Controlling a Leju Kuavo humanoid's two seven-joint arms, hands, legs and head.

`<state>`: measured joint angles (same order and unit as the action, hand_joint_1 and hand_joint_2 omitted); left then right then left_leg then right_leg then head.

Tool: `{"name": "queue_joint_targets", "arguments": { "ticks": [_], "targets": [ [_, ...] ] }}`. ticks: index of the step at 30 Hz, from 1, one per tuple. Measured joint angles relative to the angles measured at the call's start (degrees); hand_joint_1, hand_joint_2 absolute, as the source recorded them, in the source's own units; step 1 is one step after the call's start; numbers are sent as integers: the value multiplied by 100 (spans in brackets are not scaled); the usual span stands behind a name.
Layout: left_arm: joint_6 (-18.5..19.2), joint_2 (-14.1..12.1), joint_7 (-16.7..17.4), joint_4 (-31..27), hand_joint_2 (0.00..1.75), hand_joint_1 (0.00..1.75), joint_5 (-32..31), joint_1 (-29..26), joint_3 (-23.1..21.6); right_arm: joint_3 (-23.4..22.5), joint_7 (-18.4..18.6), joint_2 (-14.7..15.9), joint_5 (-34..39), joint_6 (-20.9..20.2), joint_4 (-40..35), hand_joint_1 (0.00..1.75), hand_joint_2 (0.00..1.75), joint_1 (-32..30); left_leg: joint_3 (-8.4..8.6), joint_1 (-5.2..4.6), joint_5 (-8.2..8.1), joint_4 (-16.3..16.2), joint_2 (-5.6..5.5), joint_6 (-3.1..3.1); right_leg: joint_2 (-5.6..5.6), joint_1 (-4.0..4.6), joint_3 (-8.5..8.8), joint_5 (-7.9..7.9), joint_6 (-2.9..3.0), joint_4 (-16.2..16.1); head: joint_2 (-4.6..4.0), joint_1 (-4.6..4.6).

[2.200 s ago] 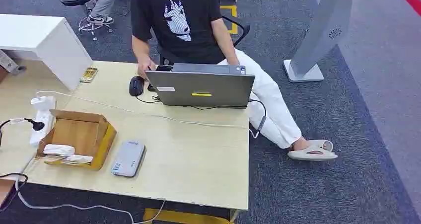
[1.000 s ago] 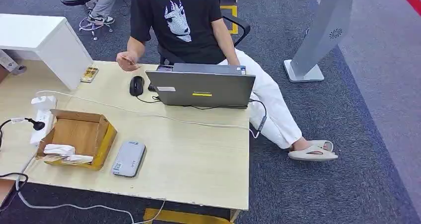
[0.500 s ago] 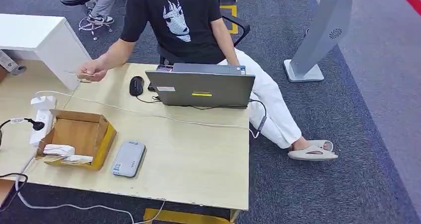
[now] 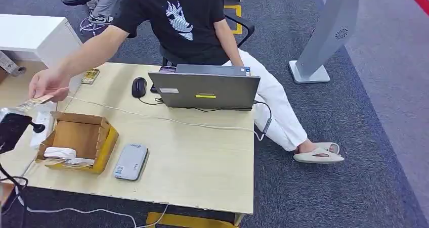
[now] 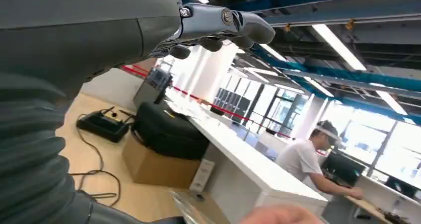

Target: Pass the card to the sensor for recognition and then transmit it.

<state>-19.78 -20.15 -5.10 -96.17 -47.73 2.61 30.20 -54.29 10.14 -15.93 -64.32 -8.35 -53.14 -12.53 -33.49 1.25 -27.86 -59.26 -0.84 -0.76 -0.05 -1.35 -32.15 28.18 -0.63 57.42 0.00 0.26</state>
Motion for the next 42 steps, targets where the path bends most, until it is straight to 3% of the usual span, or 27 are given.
{"name": "queue_joint_targets", "arguments": {
  "ticks": [10, 11, 15, 18, 30, 42],
  "targets": [
    [-284, -418, 367, 300, 175, 0, -940, 462, -1628, -354, -242, 0, -363, -4, 223, 0, 175, 133, -1, 0, 2, 0, -3, -2, 0, 1, 2, -1, 1, 1, 0, 0],
    [-313, -446, 394, 331, 175, 175, -1026, 514, -1753, -385, -265, 0, -407, -2, 247, 0, 175, 147, -1, 0, 2, 0, -3, -2, 1, 0, 2, -1, 1, 1, 0, 2],
    [-422, -549, 544, 461, 175, 175, -1421, 622, -2326, -514, -358, 0, -616, -6, 337, 0, 175, 179, -1, 0, 2, 0, -4, -2, 1, 0, 4, -1, 1, 3, 0, 2],
    [-494, -604, 623, 496, 175, 175, -1517, 617, -2508, -593, -424, 0, -770, -63, 365, 0, 175, 184, -2, 0, 2, 0, -4, -2, 1, 0, 4, -1, 1, 4, 0, 0],
    [-549, -763, 676, 499, 175, 175, -1397, 412, -2589, -724, -555, 0, -927, -293, 370, 0, 175, 186, -4, 0, 1, 0, -6, -2, 2, 1, 3, 1, 1, 4, 0, 0],
    [-269, -875, 507, -203, 175, 175, -1347, -662, -2587, -693, -433, -2, -586, -323, 354, 0, 175, 181, -6, 0, -1, 1, -7, -1, 8, 0, 2, 3, 1, 4, 0, 2]
  ]
}}
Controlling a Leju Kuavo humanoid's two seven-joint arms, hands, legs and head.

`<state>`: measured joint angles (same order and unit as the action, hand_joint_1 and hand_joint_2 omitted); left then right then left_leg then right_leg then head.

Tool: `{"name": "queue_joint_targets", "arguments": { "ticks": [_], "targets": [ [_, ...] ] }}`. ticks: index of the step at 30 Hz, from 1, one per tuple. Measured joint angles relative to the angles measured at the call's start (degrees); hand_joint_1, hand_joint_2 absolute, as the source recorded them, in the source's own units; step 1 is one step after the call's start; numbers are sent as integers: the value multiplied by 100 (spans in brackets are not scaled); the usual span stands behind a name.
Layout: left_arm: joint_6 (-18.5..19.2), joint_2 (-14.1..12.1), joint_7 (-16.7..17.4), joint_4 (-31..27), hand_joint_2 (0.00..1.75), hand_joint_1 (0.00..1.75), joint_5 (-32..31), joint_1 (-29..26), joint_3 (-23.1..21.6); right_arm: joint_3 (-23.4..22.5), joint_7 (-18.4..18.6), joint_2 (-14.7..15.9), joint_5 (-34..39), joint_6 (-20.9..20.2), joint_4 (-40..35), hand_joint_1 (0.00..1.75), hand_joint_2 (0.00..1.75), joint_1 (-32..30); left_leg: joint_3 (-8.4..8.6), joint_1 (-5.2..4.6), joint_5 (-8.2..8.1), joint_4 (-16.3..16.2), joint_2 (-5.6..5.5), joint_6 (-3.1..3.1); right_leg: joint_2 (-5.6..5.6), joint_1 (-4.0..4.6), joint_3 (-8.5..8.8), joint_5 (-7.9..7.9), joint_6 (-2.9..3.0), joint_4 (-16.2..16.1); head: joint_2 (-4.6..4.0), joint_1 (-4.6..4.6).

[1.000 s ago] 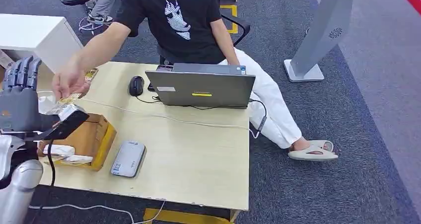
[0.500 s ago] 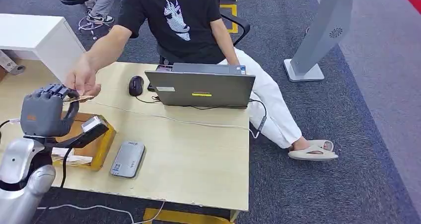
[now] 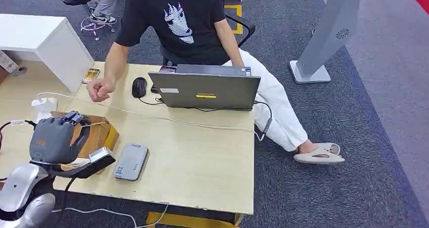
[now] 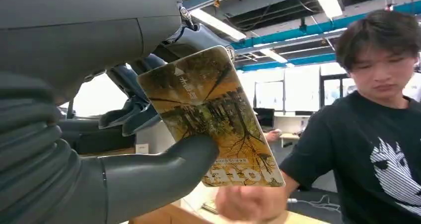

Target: Pass the card to the sensor for recognition and then transmit it.

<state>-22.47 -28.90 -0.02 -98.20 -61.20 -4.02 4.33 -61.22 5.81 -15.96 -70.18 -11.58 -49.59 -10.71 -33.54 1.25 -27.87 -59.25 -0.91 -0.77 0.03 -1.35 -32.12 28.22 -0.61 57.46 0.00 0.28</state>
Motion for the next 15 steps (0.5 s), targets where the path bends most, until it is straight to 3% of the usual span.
{"name": "queue_joint_targets", "arguments": {
  "ticks": [3, 8, 15],
  "targets": [
    [52, -28, -72, -166, 175, 175, -18, -247, 9, 42, 59, 0, 149, 0, -9, 0, 175, -1, 4, 0, -1, 1, 8, -2, -9, 0, 4, 0, 0, 1, 0, -2],
    [471, -31, -190, -670, 175, 175, 118, -1082, 26, 456, 621, 0, 1157, 22, -96, 0, 175, -24, 8, 0, -2, 1, 24, -1, -25, 0, -7, 0, 0, 0, 0, 0],
    [712, 4, 77, -828, 175, 175, 79, -1731, -170, 1034, 634, 0, 1394, 66, -144, 0, 175, 9, 7, 0, -3, 1, 20, -1, -18, 0, -10, 1, 0, -3, 0, -2]
  ]
}}
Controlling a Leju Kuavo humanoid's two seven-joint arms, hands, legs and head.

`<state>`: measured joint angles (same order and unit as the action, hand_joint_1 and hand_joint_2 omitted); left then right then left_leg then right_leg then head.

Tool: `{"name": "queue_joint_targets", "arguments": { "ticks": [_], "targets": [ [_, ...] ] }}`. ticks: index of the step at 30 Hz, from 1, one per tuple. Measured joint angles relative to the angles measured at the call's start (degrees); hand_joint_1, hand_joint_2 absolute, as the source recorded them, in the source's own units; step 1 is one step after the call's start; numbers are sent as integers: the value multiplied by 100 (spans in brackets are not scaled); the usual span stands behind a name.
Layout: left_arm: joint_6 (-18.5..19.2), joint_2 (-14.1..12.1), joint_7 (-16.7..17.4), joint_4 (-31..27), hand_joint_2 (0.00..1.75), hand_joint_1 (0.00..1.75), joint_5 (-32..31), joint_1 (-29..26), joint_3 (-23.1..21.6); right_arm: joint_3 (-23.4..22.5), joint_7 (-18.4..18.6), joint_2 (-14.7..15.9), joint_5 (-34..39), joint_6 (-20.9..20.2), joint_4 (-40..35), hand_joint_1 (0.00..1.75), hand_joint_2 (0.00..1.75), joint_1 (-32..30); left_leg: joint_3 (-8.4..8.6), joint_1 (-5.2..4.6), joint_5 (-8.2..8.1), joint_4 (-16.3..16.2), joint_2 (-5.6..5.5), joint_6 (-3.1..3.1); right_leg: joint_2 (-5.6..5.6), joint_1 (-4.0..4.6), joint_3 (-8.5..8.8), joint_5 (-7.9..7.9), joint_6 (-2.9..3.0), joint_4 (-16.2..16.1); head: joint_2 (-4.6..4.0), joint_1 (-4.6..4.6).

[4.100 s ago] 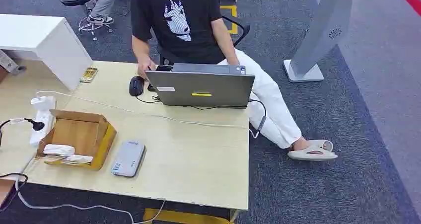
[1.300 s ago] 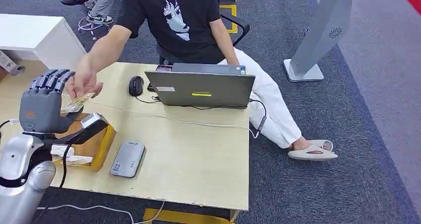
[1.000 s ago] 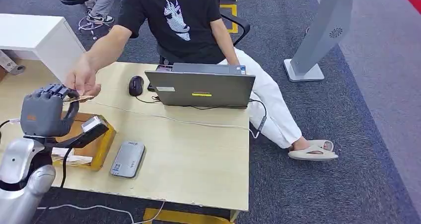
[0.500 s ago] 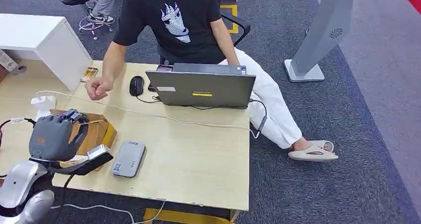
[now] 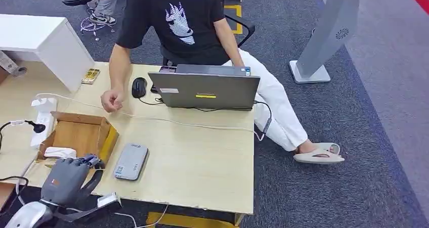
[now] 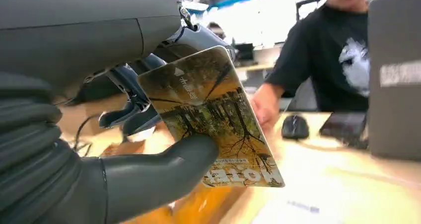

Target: Pass the card to the sensor for recognition and then transmit it.

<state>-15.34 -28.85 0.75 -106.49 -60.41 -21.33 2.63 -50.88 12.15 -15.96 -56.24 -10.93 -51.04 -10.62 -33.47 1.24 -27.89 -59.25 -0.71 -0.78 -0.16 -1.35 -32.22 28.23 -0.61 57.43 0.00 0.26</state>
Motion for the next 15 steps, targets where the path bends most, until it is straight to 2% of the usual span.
{"name": "queue_joint_targets", "arguments": {
  "ticks": [7, 10, 12, 15],
  "targets": [
    [26, 4, 352, 414, 175, 175, -157, 39, -339, 68, -199, 2, -326, 11, 0, 0, 175, 15, 1, 1, 1, 0, 0, -1, 0, 1, 6, -1, 1, 1, 0, 4],
    [-26, 9, 430, 658, 175, 175, -223, 67, -376, 160, 46, 2, -15, 302, 4, 0, 175, 16, 2, 1, 1, 0, 1, -1, -3, 1, 5, -2, 1, 1, 0, 4],
    [-35, 11, 454, 765, 175, 175, -240, 87, -379, 381, 285, 2, 320, 407, -22, 0, 175, -60, 2, 1, 1, 0, 0, 0, -2, 1, 7, -2, 1, 1, 0, 4],
    [-26, 39, 542, 932, 175, 175, -289, 117, -372, 827, 494, 2, 584, 264, -168, 0, 175, -281, -2, 1, 1, 0, -7, -1, 5, 1, 3, -1, 1, 1, 0, 2]
  ]
}}
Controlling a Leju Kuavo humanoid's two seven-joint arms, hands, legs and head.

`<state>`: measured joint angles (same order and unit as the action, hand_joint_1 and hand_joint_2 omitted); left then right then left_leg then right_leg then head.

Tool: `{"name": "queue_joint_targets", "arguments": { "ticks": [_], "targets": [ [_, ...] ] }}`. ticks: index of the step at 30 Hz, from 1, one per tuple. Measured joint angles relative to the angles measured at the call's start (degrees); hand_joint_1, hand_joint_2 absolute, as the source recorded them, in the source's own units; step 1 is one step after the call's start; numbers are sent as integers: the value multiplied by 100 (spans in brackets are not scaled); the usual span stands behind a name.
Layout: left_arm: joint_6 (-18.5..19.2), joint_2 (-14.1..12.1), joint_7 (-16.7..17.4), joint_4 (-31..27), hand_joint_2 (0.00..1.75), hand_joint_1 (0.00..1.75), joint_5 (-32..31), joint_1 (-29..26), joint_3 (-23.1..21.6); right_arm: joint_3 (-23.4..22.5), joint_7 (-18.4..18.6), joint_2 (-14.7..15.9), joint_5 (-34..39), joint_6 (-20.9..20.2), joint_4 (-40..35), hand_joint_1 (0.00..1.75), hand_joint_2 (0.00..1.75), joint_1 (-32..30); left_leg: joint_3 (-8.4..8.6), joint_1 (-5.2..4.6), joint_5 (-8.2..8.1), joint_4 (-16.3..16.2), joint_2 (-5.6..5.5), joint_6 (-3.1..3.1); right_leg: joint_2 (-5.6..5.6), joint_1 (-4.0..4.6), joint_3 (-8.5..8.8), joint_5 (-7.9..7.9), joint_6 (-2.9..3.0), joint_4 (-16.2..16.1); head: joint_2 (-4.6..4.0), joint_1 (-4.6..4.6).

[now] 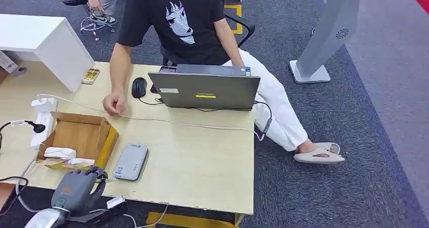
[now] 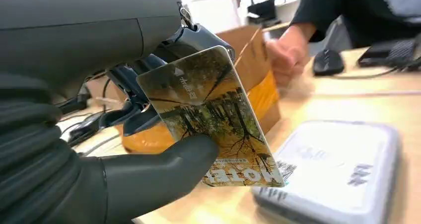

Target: Pass the card to the sensor for recognition and then transmit it.

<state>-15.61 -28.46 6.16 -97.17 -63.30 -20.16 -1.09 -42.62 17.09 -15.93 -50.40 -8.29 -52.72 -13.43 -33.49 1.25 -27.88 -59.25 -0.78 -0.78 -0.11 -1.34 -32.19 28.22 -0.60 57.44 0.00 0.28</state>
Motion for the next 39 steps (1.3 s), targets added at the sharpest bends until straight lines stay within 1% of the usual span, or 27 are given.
{"name": "queue_joint_targets", "arguments": {
  "ticks": [2, 6, 9, 19, 21, 22, 23, 24, 30, 32, 34, 37, 39],
  "targets": [
    [0, 33, 6, 124, 175, 175, -41, 65, 46, 61, -63, 0, -116, -159, -39, 0, 175, -38, 0, 0, 0, 0, 2, 0, -1, 0, -1, 0, 0, 0, 0, 0],
    [7, 76, 4, 262, 175, 175, -72, 112, 92, 98, -138, 0, -218, -238, -107, 0, 175, -68, 0, 0, 0, 0, 4, 0, -2, 0, 0, 0, 0, 0, 0, 2],
    [26, 135, 20, 393, 175, 175, -98, 162, 190, 91, -253, -2, -494, -306, -133, 0, 175, -79, 0, 0, 0, 0, 3, 0, -2, 0, 2, 0, 0, 0, 0, 0],
    [26, 153, 28, 441, 175, 175, -105, 184, 227, 89, -292, -2, -566, -310, -133, 0, 175, -78, 1, 0, 0, 0, 2, 0, -2, 0, 3, 0, 0, 0, 0, 0],
    [13, 218, 11, 611, 175, 175, -140, 260, 341, 61, -463, -2, -786, -308, -127, 0, 175, -75, 1, 0, 0, 0, 2, 0, -1, 0, 3, -1, 0, 0, 0, 0],
    [-4, 330, -48, 745, 175, 175, -208, 341, 448, -18, -605, -2, -960, -297, -107, 0, 175, -72, 0, 0, 0, 0, -2, 0, 4, 0, 5, 0, 0, 0, 0, 2],
    [-15, 428, -109, 863, 175, 175, -295, 451, 450, -73, -754, -2, -1095, -281, -63, 0, 175, -69, -1, 0, 0, 0, -2, 0, 3, 0, 5, 0, 0, 0, 0, 2],
    [-28, 492, -118, 942, 175, 175, -312, 543, 433, -127, -811, -2, -1176, -266, -6, 0, 175, -67, -1, 0, 0, 0, -3, 0, 4, 0, 5, 0, 0, 0, 0, 0],
    [-66, 570, -160, 1036, 175, 175, -350, 652, 359, -204, -822, -2, -1266, -216, 66, 0, 175, -68, -1, 0, 0, 0, -4, 0, 7, 0, 5, 0, 0, 0, 0, 0],
    [-85, 586, -168, 1062, 175, 175, -354, 699, 273, -208, -736, -4, -1224, -47, 103, 0, 175, -64, 0, 0, 0, 0, -4, 0, 6, 0, 6, 0, 0, 0, 0, -2],
    [-109, 586, -188, 1088, 175, 175, -354, 750, 204, -189, -609, -7, -1036, 113, 151, 0, 175, -63, 0, 0, 0, 0, -4, 0, 6, 0, 6, 0, 0, 0, 0, 0],
    [-122, 588, -219, 1130, 175, 175, -354, 855, 81, -62, -424, -7, -732, 167, 160, 0, 175, -60, 2, 0, 1, 0, -3, 0, 5, 0, 5, -1, -1, 0, 0, 0],
    [-122, 608, -227, 1149, 175, 175, -354, 938, -33, 48, -398, -7, -618, 173, 160, 0, 175, -51, 3, 0, 1, 0, -3, 0, 5, 0, 6, -1, -1, 0, 0, -2]
  ]
}}
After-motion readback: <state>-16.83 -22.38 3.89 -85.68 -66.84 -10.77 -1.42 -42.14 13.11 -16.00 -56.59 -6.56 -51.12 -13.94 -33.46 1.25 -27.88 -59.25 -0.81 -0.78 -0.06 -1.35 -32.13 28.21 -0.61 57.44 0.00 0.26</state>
